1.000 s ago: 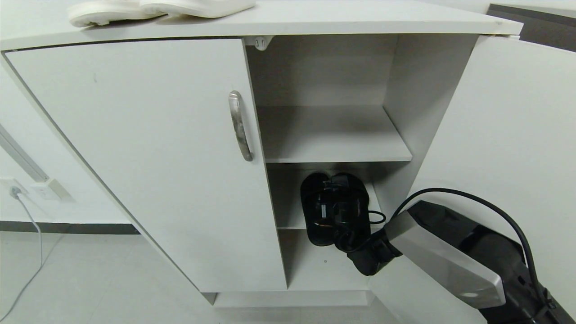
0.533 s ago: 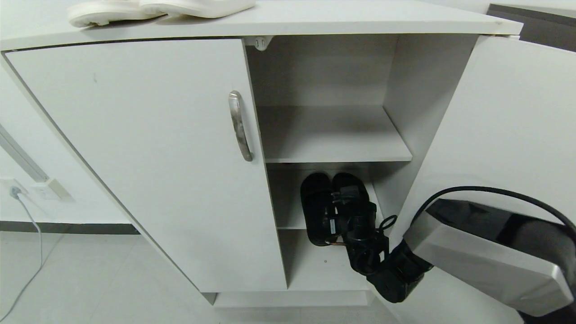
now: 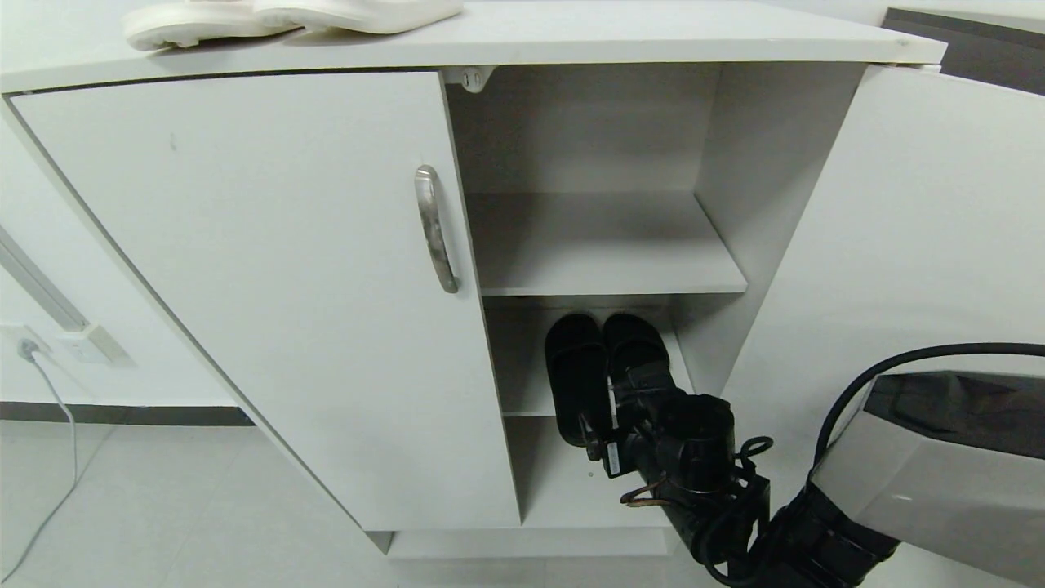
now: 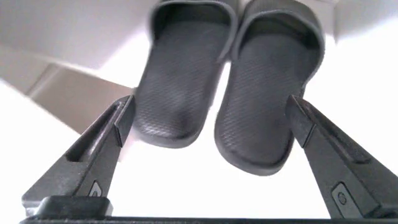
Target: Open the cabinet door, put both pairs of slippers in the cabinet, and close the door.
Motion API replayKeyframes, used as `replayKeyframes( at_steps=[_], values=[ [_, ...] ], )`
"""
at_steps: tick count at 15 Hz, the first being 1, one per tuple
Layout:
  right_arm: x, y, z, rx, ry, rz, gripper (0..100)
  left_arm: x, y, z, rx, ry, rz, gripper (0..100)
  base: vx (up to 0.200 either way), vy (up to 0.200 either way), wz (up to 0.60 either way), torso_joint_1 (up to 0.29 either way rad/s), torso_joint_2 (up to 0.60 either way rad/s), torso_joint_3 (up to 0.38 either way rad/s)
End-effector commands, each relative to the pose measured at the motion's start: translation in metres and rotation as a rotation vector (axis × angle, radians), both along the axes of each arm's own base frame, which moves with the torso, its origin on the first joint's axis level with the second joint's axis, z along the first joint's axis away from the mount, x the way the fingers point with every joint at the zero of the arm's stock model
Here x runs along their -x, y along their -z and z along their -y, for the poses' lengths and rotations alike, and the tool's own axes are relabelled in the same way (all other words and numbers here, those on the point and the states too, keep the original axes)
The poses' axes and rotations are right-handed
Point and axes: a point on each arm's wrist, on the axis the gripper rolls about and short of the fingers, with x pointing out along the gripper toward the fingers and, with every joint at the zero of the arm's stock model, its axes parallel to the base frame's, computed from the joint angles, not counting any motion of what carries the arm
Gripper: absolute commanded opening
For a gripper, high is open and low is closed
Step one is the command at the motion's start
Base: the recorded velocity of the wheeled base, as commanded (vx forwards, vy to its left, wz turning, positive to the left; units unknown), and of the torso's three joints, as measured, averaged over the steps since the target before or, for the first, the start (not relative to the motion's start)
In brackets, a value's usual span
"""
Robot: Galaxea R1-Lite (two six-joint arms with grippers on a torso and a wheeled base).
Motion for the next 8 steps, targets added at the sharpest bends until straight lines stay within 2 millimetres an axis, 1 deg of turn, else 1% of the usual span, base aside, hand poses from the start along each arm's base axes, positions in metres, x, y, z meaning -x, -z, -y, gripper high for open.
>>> replayKeyframes(
  at_steps=[1,2,8],
  values=[
    [0.0037,-0.0046,0.0003,-0.005,-0.006,0.006,100,-0.0001,-0.0002,0.0,0.001,-0.001,0.0,0,0.0,0.0,0.0,0.0,0.0,0.0],
    [0.0037,-0.0046,0.0003,-0.005,-0.006,0.006,100,-0.0001,-0.0001,0.0,0.001,-0.001,-0.001,0,0.0,0.0,0.0,0.0,0.0,0.0],
    [0.0045,-0.0042,0.0022,-0.003,0.008,0.005,100,-0.0001,-0.0001,0.0,0.002,-0.001,-0.001,0,-0.2,0.0,0.0,-0.001,0.0,0.001]
  ],
)
